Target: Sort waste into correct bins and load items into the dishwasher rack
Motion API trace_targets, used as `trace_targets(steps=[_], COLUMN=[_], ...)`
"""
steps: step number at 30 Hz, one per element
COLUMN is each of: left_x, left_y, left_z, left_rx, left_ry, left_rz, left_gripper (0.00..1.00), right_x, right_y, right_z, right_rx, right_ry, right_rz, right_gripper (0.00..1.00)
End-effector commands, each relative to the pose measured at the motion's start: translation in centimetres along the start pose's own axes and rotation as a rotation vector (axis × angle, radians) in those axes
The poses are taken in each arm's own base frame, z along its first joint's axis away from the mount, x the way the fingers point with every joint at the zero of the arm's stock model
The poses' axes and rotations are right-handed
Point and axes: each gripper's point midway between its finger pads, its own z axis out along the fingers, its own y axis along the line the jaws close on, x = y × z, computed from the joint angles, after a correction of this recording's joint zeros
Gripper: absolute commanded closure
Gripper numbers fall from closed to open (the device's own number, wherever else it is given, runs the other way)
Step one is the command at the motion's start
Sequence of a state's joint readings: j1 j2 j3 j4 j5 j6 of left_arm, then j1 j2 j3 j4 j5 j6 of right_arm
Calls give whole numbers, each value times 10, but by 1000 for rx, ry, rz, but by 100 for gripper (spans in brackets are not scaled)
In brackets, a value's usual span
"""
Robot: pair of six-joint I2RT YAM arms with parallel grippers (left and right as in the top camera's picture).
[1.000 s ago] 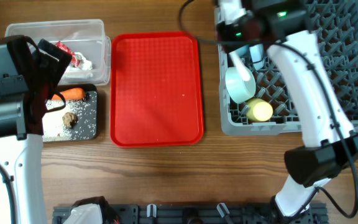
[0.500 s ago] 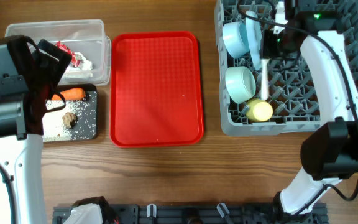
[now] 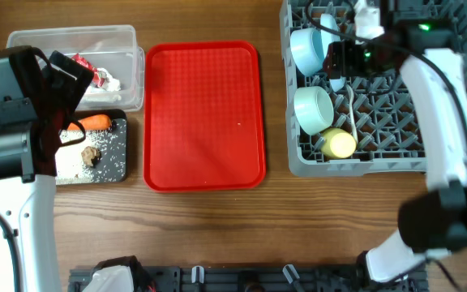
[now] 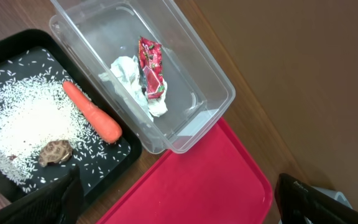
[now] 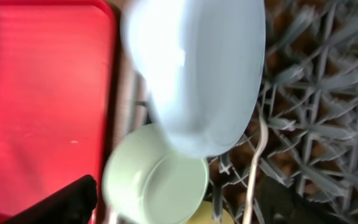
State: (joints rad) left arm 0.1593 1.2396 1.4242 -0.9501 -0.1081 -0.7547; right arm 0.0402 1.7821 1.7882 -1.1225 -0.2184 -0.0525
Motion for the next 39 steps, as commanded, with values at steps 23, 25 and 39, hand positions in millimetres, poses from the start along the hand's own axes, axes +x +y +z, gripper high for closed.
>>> trace_targets(steps=[23, 25, 39], left_x=[-4, -4, -4], left_y=[3, 3, 3], left_z=[1, 1, 1], left_rx=[-15, -15, -15], left_ry=[-15, -15, -15], left_rz=[-17, -17, -17], left_gripper=[0, 0, 0], right_x=[-3, -16, 115], right_y=[33, 30, 5], right_z=[-145, -140, -76], right_rx=[4, 16, 104], right_ry=[-369, -481, -931], right_rz=[-82, -129, -123], right_gripper=[0, 0, 0])
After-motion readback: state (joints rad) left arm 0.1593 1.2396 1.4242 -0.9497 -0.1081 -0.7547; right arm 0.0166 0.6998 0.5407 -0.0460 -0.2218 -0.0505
